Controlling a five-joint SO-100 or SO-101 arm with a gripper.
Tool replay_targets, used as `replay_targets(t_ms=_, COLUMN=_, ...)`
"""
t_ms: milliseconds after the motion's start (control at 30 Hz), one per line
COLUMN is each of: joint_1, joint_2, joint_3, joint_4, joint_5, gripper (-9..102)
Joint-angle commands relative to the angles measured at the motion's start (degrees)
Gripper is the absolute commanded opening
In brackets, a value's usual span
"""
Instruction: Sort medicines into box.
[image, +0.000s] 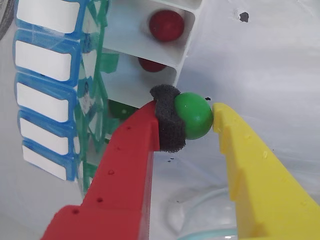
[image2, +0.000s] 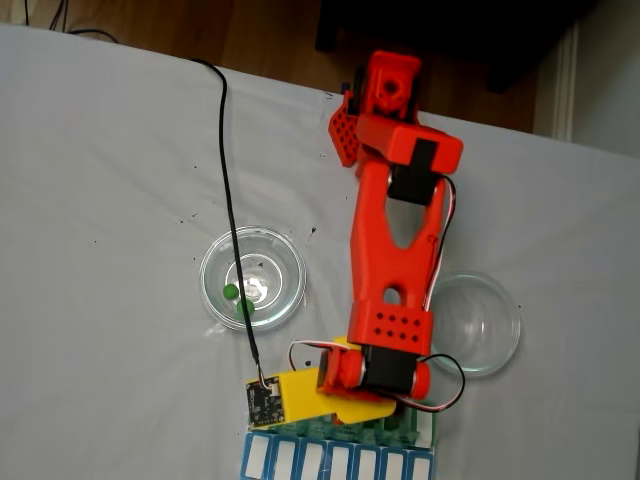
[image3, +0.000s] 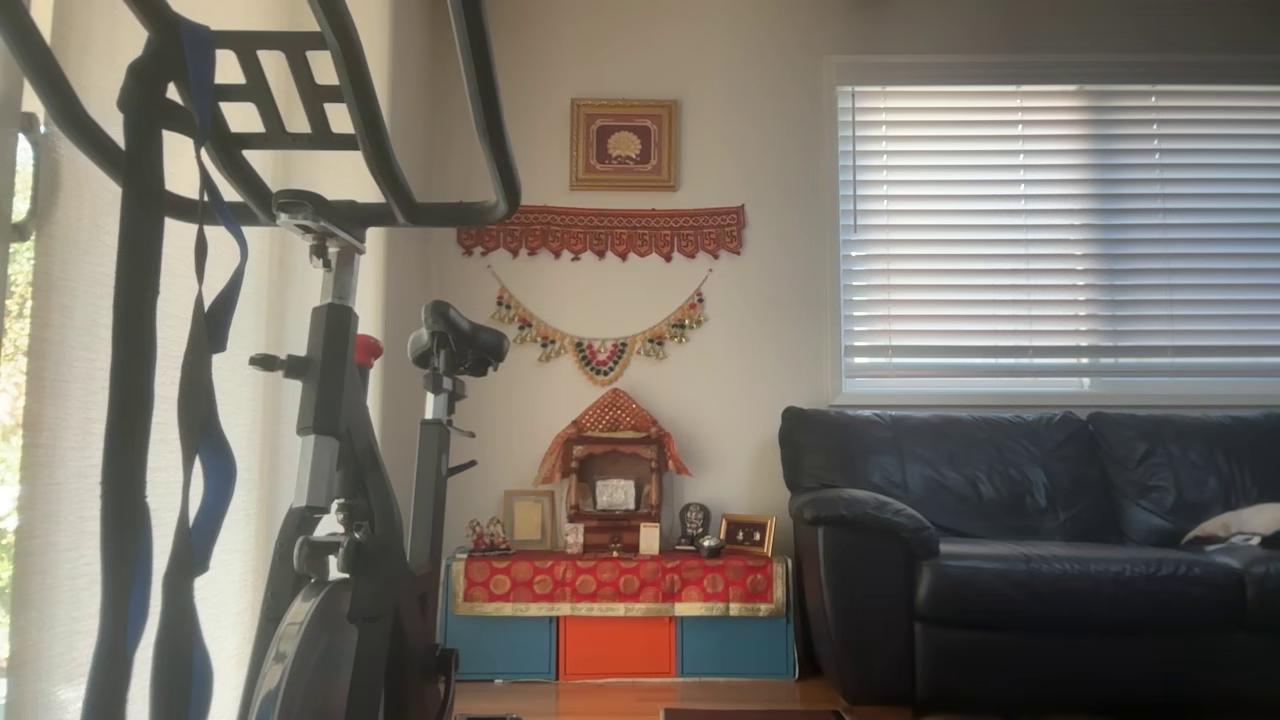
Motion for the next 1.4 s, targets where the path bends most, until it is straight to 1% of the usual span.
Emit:
replay_targets(t_ms=0, joint_1=-0.88, joint_2=1.32, joint_3=-6.06, joint_4=-0.88, joint_5=0.79, gripper=1)
replay_targets(t_ms=300, joint_1=-0.44, joint_2=1.76, joint_3=-5.45, joint_4=-4.22, joint_5=3.96, gripper=1)
replay_targets(t_ms=400, joint_1=-0.09, joint_2=3.25, joint_3=-3.08, joint_4=-6.94, joint_5=5.54, gripper=1)
replay_targets(t_ms=633, joint_1=-0.7, joint_2=4.75, joint_3=0.88, joint_4=-10.11, joint_5=7.91, gripper=1)
replay_targets(t_ms=1100, joint_1=-2.11, joint_2=4.92, joint_3=3.96, joint_4=-11.95, joint_5=11.87, gripper=1)
replay_targets(t_ms=1367, joint_1=-2.64, joint_2=7.82, joint_3=9.67, joint_4=-17.84, joint_5=15.29, gripper=1)
